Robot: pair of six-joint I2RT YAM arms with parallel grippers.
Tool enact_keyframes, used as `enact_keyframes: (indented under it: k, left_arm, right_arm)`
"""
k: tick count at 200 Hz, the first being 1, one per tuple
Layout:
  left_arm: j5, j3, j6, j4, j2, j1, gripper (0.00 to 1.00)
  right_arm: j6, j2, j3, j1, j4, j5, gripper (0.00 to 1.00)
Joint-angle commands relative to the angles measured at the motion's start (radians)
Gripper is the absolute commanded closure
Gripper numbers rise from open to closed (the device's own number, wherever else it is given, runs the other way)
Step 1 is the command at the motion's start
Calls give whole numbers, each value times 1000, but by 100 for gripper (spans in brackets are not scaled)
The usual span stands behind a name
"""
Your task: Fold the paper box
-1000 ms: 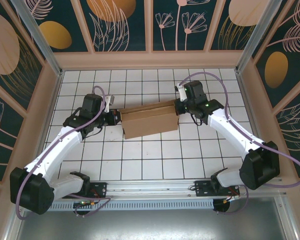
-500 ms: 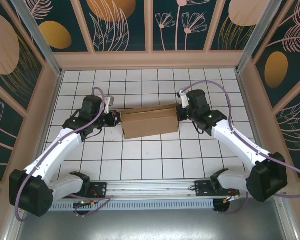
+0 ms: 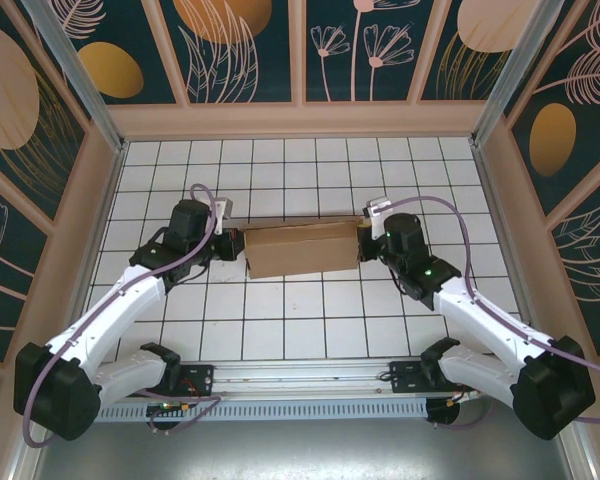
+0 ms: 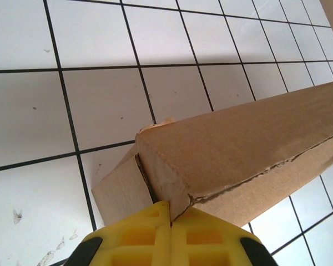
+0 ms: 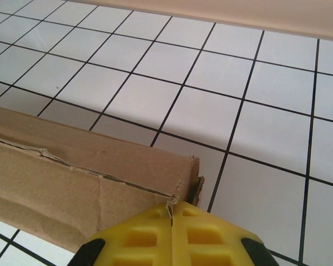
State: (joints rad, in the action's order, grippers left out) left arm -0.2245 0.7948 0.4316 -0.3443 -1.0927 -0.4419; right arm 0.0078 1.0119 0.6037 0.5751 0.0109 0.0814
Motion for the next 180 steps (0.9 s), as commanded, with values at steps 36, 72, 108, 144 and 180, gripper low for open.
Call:
enact_keyframes:
  k: [36, 72, 108, 144, 180]
  left_arm:
    - [101, -86, 2, -62, 14, -38, 100]
    - [113, -90, -20, -58, 16, -46, 100]
    - [123, -87, -28, -61, 20, -50, 100]
    - [123, -93, -28, -58, 23, -52, 100]
    - [125, -107, -18, -46, 37, -54, 100]
  right_arm:
    - [11, -70, -47, 27, -2, -55, 78]
    - [-10, -182, -1, 25, -1, -179, 48]
    - [14, -155, 106, 24, 5, -273, 55]
    - [149, 35, 272, 24, -43, -199, 94]
    - [195, 148, 303, 22, -62, -105, 100]
